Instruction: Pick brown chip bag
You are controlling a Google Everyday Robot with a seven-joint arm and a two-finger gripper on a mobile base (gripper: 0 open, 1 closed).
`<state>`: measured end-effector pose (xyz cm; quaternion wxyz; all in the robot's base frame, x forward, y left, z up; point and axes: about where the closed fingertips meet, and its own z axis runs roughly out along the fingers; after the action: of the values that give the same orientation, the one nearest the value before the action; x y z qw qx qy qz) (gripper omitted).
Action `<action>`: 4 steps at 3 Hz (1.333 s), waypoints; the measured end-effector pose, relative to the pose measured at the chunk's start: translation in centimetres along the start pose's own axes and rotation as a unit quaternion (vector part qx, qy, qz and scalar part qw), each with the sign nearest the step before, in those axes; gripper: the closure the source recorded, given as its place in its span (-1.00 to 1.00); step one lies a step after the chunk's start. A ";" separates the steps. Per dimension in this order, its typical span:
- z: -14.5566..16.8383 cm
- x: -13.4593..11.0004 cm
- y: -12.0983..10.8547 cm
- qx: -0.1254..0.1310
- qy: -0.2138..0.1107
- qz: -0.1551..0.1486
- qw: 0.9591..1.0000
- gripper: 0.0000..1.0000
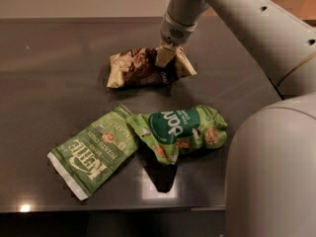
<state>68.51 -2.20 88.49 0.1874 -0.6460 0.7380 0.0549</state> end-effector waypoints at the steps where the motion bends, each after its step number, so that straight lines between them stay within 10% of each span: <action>1: -3.3 -0.5 0.5 0.003 -0.018 -0.018 1.000 0.98; 4: -13.3 -1.4 0.6 0.032 -0.077 -0.045 0.995 1.00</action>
Offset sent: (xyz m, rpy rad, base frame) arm -0.0495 -0.0287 0.1254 0.0928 -0.0858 0.1171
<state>65.34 -5.04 101.15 0.2666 -0.6661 0.6928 0.0729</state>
